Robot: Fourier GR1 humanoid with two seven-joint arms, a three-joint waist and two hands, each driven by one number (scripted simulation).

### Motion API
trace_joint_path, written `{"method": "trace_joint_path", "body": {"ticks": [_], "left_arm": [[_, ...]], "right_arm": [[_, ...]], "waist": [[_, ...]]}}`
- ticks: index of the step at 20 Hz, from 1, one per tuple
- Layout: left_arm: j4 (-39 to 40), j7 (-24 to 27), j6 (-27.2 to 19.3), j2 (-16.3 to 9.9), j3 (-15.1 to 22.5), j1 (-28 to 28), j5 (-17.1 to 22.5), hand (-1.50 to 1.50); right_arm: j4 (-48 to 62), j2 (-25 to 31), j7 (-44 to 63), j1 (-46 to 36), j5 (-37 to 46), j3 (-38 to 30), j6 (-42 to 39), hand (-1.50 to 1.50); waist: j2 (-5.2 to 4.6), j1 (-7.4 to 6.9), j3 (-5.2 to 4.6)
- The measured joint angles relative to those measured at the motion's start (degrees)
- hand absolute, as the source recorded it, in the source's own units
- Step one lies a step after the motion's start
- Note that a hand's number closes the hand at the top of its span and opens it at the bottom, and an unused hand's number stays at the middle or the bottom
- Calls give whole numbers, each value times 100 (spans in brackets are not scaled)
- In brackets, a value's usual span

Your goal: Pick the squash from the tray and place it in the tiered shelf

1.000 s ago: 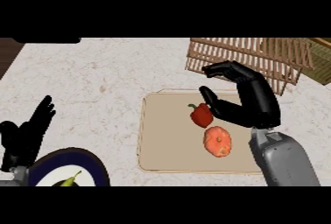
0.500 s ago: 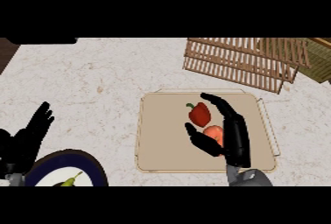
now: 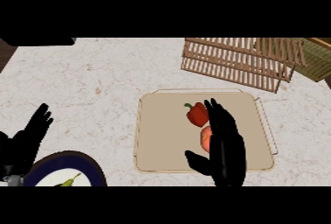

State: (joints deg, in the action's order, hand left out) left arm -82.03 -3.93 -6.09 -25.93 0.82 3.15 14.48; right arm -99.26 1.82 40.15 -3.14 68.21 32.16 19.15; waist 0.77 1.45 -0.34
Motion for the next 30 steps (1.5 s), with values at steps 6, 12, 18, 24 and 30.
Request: {"method": "trace_joint_path", "body": {"ticks": [6, 12, 18, 24, 30], "left_arm": [[59, 12, 34, 10, -11, -112, -26, 0], [165, 16, 91, 56, -6, -222, -57, 0], [153, -57, 175, 47, -91, -285, -39, 0], [162, 90, 260, 126, -145, -161, -108, 0], [225, 71, 341, 199, -235, -205, -223, 0]], "right_arm": [[-266, -129, 1268, -122, 560, 430, -2322, -150], [-391, -129, 1743, -479, 379, 571, -4026, -150], [-346, -101, 1710, -832, 208, 315, -4824, -150], [-60, -102, 1578, -1006, 169, -56, -5188, -150], [124, 4, 1387, -939, 346, -383, -5308, -150]], "waist": [[-34, -63, 2], [-61, -136, 15], [-70, -165, 25], [-74, -172, 29], [-75, -154, 33]]}}
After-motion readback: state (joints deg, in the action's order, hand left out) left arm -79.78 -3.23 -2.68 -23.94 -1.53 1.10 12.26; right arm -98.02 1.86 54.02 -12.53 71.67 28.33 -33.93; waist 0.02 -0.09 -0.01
